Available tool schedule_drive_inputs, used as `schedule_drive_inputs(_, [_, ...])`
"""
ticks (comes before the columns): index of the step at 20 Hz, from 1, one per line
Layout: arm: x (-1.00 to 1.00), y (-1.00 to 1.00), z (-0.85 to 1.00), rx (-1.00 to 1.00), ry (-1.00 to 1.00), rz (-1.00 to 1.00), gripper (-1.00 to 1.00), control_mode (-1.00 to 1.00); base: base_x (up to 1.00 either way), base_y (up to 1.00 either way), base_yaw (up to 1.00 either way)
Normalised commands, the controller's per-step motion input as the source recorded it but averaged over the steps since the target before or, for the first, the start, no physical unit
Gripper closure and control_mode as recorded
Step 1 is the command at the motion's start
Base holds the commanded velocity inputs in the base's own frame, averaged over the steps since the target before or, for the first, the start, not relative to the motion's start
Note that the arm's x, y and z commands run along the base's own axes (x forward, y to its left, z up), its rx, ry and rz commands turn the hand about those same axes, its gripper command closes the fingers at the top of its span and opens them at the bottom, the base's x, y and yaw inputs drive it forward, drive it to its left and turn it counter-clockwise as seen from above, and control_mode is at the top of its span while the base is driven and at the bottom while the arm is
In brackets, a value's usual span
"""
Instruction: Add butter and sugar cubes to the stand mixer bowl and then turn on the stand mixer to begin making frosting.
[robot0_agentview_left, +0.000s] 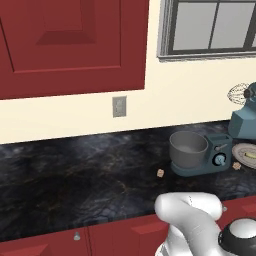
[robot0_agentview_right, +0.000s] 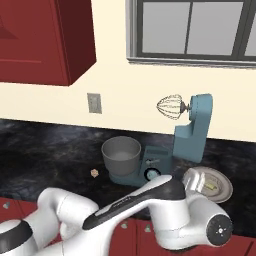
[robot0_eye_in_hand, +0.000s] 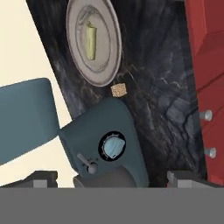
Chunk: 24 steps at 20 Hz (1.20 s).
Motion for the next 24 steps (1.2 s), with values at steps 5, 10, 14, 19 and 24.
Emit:
schedule_drive_inputs(5, [0.41,-0.33,-0.02,0.23,0.1,-0.23,-1.0,-1.0,0.0,0.0,0.0])
schedule_drive_inputs(10, [0.31,-0.16,-0.13,0.18,0.06,-0.04,-1.0,-1.0,0.0,0.0,0.0])
schedule_drive_inputs(14, [0.34,-0.08,-0.2,0.15,0.06,0.01,-1.0,-1.0,0.0,0.0,0.0])
schedule_drive_inputs(19, [0.37,-0.2,-0.14,0.09,0.08,0.01,-1.0,-1.0,0.0,0.0,0.0])
schedule_drive_inputs(24, [0.32,-0.28,-0.18,0.06,0.11,0.0,-1.0,-1.0,0.0,0.0,0.0])
